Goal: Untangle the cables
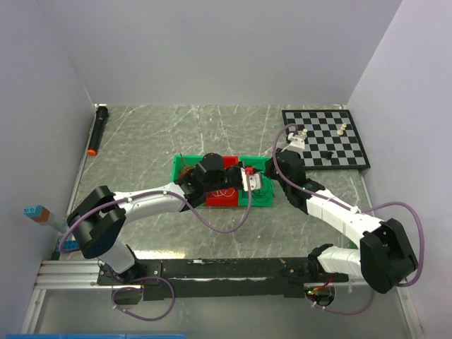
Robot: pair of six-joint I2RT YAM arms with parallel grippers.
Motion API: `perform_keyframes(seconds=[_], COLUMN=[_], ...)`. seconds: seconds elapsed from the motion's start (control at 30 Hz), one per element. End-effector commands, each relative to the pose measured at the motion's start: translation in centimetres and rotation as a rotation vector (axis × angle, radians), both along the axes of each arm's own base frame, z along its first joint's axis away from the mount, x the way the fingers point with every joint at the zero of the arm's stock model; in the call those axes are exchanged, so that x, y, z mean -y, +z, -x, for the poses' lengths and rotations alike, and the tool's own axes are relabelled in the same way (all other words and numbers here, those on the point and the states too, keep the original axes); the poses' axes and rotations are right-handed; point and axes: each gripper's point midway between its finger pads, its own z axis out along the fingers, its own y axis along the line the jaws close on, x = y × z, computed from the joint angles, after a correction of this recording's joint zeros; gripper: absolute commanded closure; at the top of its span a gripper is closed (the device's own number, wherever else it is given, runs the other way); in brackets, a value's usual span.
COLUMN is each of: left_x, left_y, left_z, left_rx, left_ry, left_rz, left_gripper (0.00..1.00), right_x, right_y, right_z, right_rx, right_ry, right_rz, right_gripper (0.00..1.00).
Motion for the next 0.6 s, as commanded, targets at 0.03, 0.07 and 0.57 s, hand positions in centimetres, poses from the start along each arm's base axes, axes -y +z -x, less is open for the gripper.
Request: perform_keyframes(seconds=[0.03,0.07,0.57], left_x=[0.6,0.4,-2.4], left_y=[1.9,1.7,0.1], left_z=[0.6,0.6,2.0], left_rx=[0.077,0.077,0.045], left_ry=[-0.04,-0.039,-0.007], left_rz=[0.022,0.014,-0.05], left_gripper=[0.8,0.78,0.48], right_x=[1.6,1.6,0.2], right_y=[-1.5,-1.5,0.5], right_z=[-0.6,-0.8,-6.6], right_rx=[-0.056,-0.053,-0.039], right_ry=[-0.099,-0.101,-0.095], right_rz=[0.049,0.051,0.045], right_gripper=[1.0,1.0,1.0])
